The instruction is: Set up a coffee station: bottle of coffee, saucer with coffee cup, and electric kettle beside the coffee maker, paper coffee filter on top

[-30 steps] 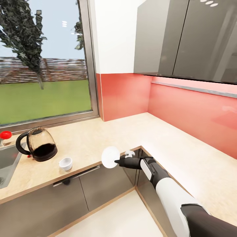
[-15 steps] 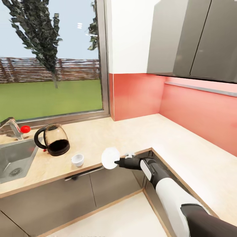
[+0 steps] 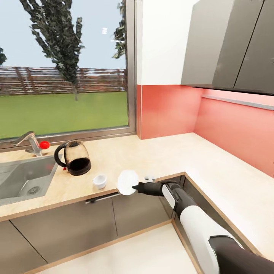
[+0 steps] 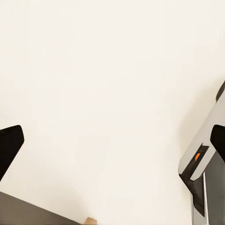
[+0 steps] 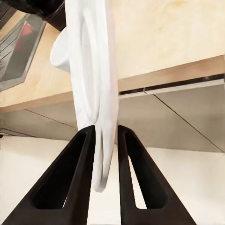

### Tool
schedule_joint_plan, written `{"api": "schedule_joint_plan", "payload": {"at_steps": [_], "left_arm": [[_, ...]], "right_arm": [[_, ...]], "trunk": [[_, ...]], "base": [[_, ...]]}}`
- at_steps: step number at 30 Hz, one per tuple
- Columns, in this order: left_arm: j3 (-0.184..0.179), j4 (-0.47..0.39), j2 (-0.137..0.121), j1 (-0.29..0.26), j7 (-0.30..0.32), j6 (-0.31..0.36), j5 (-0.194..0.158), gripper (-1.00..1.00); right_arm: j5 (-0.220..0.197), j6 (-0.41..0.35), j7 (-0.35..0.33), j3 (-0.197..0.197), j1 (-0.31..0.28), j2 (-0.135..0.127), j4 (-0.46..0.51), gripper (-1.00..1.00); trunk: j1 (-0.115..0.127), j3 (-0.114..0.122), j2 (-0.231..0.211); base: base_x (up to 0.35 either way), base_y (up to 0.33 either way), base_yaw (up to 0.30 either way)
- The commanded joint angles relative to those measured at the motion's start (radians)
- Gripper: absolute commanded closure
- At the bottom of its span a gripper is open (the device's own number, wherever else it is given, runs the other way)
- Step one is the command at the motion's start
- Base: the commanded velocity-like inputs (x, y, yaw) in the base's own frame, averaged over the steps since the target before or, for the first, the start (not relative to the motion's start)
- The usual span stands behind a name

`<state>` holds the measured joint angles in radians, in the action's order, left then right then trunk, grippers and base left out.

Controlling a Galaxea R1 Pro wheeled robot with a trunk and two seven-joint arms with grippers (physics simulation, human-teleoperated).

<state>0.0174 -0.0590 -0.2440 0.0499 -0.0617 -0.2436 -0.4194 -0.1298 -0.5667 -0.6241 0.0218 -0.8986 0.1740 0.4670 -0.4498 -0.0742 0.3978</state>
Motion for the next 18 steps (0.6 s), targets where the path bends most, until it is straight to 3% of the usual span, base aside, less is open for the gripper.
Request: {"api": "schedule_joint_plan", "payload": {"at_steps": [1, 3, 13, 18], "left_arm": [[0.002, -0.002, 0.0, 0.001, -0.004, 0.0, 0.001, -1.0], [0.003, -0.003, 0.0, 0.001, -0.004, 0.0, 0.001, -1.0], [0.004, -0.004, 0.0, 0.001, -0.004, 0.0, 0.001, -1.0], [0.004, -0.004, 0.0, 0.0, -0.004, 0.0, 0.001, -1.0]], "right_arm": [[-0.006, -0.01, -0.094, 0.003, -0.001, 0.001, -0.008, 1.0], [-0.002, -0.011, -0.131, 0.002, -0.001, 0.001, -0.009, 1.0], [-0.002, -0.012, -0.143, 0.002, -0.001, 0.001, -0.008, 1.0], [-0.002, -0.012, -0.143, 0.001, -0.001, 0.001, -0.008, 1.0]], "trunk": [[0.0, -0.002, 0.002], [0.0, -0.002, 0.002], [0.0, -0.002, 0.002], [0.0, 0.003, 0.002]], "base": [[-0.325, 0.0, 0.0], [-0.331, 0.0, 0.0], [-0.328, 0.0, 0.0], [-0.114, 0.0, 0.068]]}}
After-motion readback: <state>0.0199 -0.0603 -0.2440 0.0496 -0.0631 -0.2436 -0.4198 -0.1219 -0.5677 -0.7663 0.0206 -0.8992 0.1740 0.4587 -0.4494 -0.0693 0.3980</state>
